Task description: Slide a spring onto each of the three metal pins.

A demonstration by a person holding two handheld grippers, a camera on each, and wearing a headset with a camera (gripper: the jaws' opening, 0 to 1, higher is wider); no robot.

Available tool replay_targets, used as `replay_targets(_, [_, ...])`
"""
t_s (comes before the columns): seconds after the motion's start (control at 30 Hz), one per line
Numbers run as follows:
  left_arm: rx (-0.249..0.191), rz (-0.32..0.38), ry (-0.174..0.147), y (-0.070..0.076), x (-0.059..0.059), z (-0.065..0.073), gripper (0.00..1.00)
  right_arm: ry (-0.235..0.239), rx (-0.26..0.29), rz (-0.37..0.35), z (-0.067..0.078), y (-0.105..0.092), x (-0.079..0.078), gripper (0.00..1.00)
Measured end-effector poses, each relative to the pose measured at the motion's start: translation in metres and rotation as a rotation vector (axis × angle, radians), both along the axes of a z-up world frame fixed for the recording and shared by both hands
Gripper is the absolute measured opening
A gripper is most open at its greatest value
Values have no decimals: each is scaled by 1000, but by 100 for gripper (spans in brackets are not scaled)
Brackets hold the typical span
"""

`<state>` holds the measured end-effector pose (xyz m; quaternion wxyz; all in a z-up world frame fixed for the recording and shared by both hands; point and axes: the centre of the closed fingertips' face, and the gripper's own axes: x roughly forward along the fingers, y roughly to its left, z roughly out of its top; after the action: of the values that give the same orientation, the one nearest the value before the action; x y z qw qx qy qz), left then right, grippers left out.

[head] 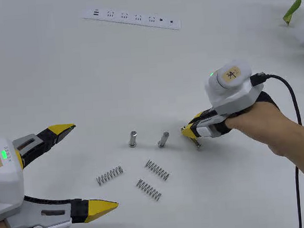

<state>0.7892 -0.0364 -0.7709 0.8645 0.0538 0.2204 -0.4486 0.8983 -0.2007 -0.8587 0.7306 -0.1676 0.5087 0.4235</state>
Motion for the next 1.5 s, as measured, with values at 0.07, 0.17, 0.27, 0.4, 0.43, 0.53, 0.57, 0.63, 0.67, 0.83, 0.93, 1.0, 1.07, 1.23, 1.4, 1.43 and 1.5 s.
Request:
replay_targets(0.07, [-2,-1,0,0,0,0,100,6,-3,0,-2,2,0,15])
replay_targets(0.17, [-5,0,1,-1,1,0,100,11,-15,3,-4,4,-2,15])
replay_targets(0.27, [-6,0,1,-2,1,1,100,12,-26,3,-7,5,-1,13])
replay_targets(0.4, [-5,-2,2,-2,0,1,100,11,-44,5,-7,5,-3,11])
replay_targets(0.43, [-6,-2,3,-2,0,1,100,8,-46,8,-7,5,-3,11])
replay_targets(0.53, [-7,-3,3,-2,0,1,100,5,-55,19,-8,6,-1,10])
replay_targets(0.57, [-9,-3,3,-2,1,1,100,6,-57,14,-8,5,-1,10])
replay_targets(0.63, [-8,-4,2,-3,1,1,100,5,-57,15,-8,6,-1,10])
replay_targets(0.67, [-9,-4,3,-3,1,1,100,4,-58,15,-8,6,-2,10])
replay_targets(0.83, [-9,-6,4,-4,1,1,100,5,-58,4,-7,5,-2,9])
replay_targets(0.93, [-9,-7,6,-4,0,1,100,3,-57,5,-8,4,-1,9])
replay_targets(1.0, [-9,-6,4,-4,0,1,100,4,-53,3,-8,4,-2,9])
replay_targets(1.07, [-12,-5,4,-4,0,1,100,2,-47,-2,-6,4,-2,9])
replay_targets(1.23, [-11,-5,4,-4,-1,1,100,-8,-31,-9,-1,2,-3,9])
replay_targets(1.4, [-10,-7,4,-4,-1,1,99,-28,-17,-12,6,1,-5,9])
replay_targets(1.43, [-10,-7,3,-4,-1,2,99,-32,-15,-12,8,0,-5,9])
replay_targets(1.5, [-11,-8,1,-5,-1,3,99,-39,-8,-16,11,-1,-5,9])
